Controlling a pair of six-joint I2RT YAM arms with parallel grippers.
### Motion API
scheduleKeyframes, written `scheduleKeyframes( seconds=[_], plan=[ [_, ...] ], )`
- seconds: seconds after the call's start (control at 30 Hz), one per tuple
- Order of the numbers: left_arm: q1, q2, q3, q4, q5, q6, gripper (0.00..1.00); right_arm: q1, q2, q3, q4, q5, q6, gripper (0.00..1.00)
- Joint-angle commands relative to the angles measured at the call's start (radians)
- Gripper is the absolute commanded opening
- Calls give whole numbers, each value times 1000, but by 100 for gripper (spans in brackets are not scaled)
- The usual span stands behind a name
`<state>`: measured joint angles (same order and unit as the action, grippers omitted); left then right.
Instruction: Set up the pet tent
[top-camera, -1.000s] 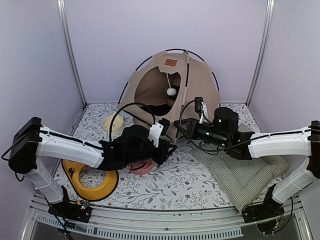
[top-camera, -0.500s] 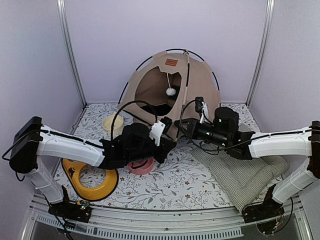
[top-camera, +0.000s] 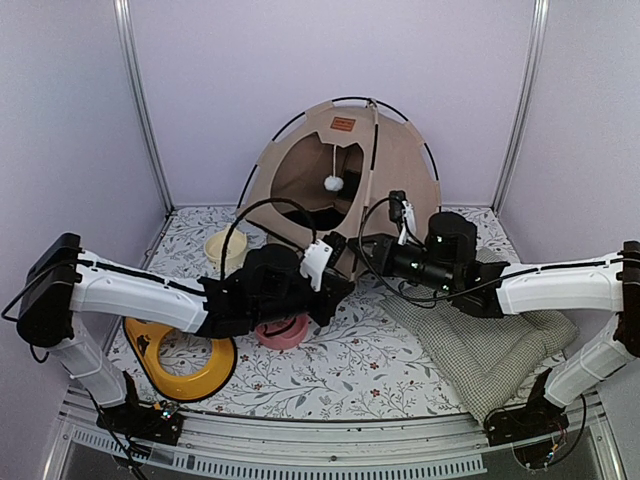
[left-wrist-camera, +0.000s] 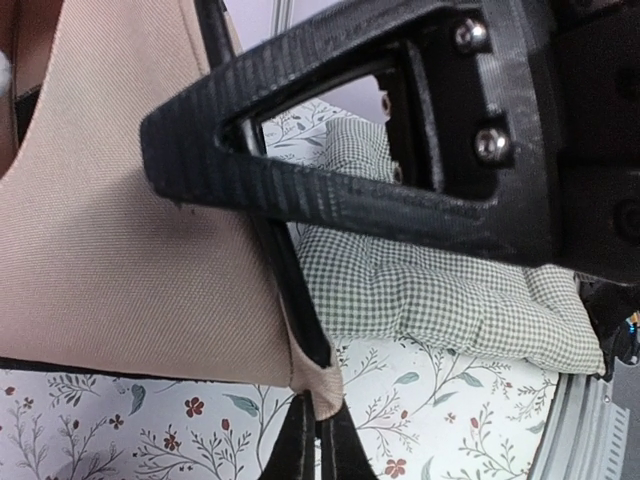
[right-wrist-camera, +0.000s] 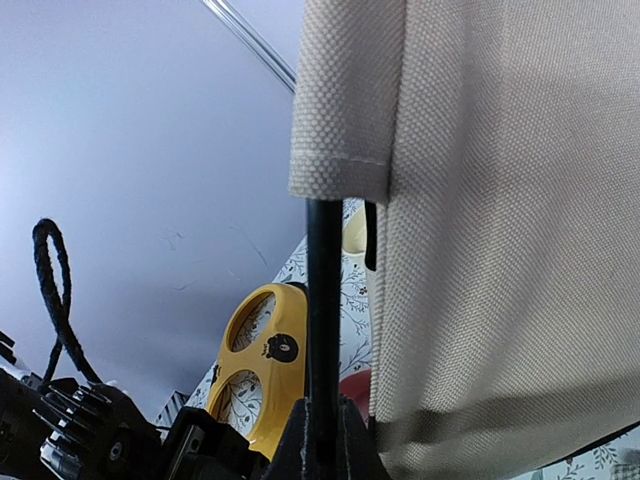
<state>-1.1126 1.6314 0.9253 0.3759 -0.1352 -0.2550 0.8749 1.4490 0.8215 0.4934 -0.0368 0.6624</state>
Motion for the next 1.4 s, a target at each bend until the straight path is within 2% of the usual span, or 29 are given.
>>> scheduleKeyframes(
  seconds=[0.0, 0.53, 0.63, 0.73, 0.93, 1.13, 1.37],
  plan=[
    [-13, -52, 46, 7, 42, -28, 0, -3, 35, 26, 12, 2, -7, 0],
    [60, -127, 46, -3, 136, -143, 0, 8, 68, -17, 17, 31, -15, 0],
    [61, -130, 49, -5, 175, -134, 4, 7, 78, -10, 17, 31, -17, 0],
    [59, -138, 38, -1, 186, -133, 17, 7, 87, 2, 18, 24, -21, 0],
    [66, -199, -14, -15, 102, -144, 29, 8, 84, 9, 9, 13, -25, 0],
    [124, -243, -29, -79, 51, -161, 32, 8, 47, 6, -22, 11, -31, 0],
    [235, -279, -4, -172, 35, -146, 34, 6, -49, -37, -114, 94, -41, 12]
  ],
)
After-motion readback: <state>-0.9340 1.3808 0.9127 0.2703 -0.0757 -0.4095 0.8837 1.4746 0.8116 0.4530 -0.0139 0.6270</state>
